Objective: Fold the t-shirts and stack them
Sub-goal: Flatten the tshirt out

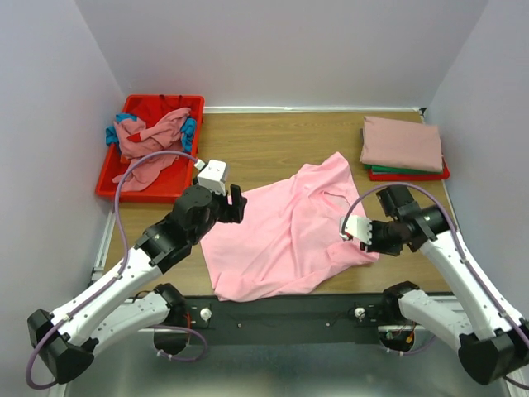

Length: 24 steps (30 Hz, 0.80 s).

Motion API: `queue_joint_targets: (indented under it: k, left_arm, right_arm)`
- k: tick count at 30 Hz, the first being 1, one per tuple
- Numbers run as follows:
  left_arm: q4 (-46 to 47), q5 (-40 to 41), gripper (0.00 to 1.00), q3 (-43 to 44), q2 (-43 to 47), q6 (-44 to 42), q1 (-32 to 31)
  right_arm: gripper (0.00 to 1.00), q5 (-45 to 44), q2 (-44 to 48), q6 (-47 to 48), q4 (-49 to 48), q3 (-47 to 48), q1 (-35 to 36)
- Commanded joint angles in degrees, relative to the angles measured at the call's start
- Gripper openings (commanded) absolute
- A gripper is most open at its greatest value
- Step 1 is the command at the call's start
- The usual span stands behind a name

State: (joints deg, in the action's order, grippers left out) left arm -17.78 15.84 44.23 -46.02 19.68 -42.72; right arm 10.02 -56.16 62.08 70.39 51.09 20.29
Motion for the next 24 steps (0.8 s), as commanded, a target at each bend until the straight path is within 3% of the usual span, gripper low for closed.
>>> queue_joint_targets:
  k: [1,6,9,11,13,17,19,21,24]
  left_arm:
    - [3.01,-0.01,0.76,-0.46,-1.09,-2.01,0.44]
    - [3.45,0.25,0.76,-0.63,-1.62,-2.72,0.53]
    - [4.07,0.25,0.76,-1.16,-1.09,-2.81,0.62]
    - [4.77,0.51,0.76,-1.42,-0.91,-3.16,0.62]
    - [4.69,0.95,0.76,-1.25,-1.00,-3.25,0.71]
    - [4.33,2.00,0.76,-1.60,-0.13,-2.81,0.71]
    - [4.42,2.71,0.76,-1.77,0.75,-2.72,0.71]
    - [4.34,3.32,0.76,-1.69,1.28,-2.72,0.71]
    - [4.33,3.76,0.77,-1.86,2.16,-2.72,0.71]
  right_arm:
    - [0.44,-8.17,5.08,1.99,7.74,0.24,-1.83]
    - [0.54,-6.16,8.35,-0.46,7.75,0.06,-5.52]
    - [0.73,-4.84,8.00,-10.03,-6.77,-0.11,-8.51]
    - [0.77,-2.91,5.12,-17.82,-13.41,0.23,-9.04]
    - [0.78,-0.63,-2.52,-23.82,-21.94,2.85,-9.22]
    - [0.76,9.90,-20.00,-36.83,-28.02,12.41,-11.15]
    - [0.68,17.03,-30.56,-38.17,-27.85,16.04,-11.24]
    - [0.64,18.45,-36.19,-39.84,-27.85,20.26,-11.15]
    - [0.63,13.20,-42.27,-40.99,-28.11,23.43,-11.24]
